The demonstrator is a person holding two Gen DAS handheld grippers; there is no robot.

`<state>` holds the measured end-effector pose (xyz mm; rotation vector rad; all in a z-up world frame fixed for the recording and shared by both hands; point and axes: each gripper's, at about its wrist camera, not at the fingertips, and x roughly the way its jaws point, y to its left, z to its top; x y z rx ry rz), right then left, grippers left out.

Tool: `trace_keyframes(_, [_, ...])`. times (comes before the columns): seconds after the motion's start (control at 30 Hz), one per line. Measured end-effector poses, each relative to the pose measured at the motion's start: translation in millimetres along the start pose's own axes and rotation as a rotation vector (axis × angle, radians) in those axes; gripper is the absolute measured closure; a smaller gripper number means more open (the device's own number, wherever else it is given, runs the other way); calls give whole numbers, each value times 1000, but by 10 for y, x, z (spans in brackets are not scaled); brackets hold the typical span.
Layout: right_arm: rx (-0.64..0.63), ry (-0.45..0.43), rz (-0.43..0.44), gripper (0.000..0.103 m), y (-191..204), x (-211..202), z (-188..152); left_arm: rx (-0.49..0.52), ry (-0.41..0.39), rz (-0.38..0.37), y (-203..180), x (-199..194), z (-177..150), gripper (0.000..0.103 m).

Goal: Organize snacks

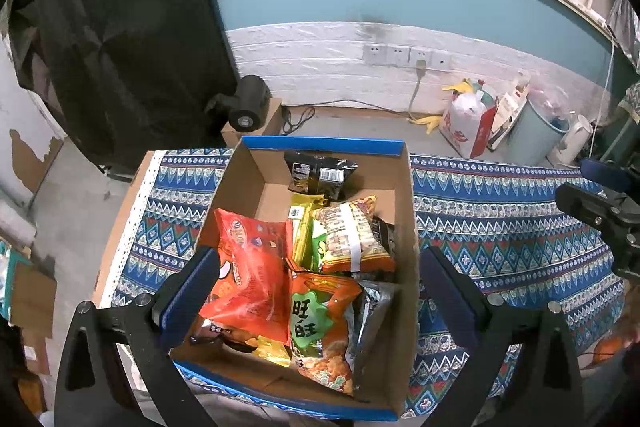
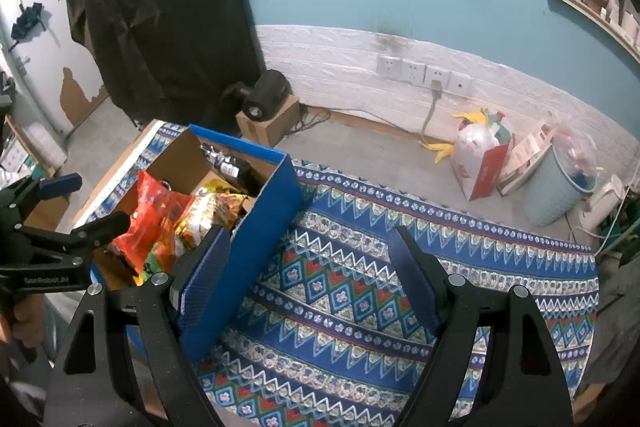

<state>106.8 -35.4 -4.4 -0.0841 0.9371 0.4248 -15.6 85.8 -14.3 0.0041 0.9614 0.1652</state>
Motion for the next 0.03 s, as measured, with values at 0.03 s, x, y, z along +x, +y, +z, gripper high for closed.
trace_keyframes(0.03, [4,0,0,23,-9,-3,0,5,0,5,-9,1,3,2])
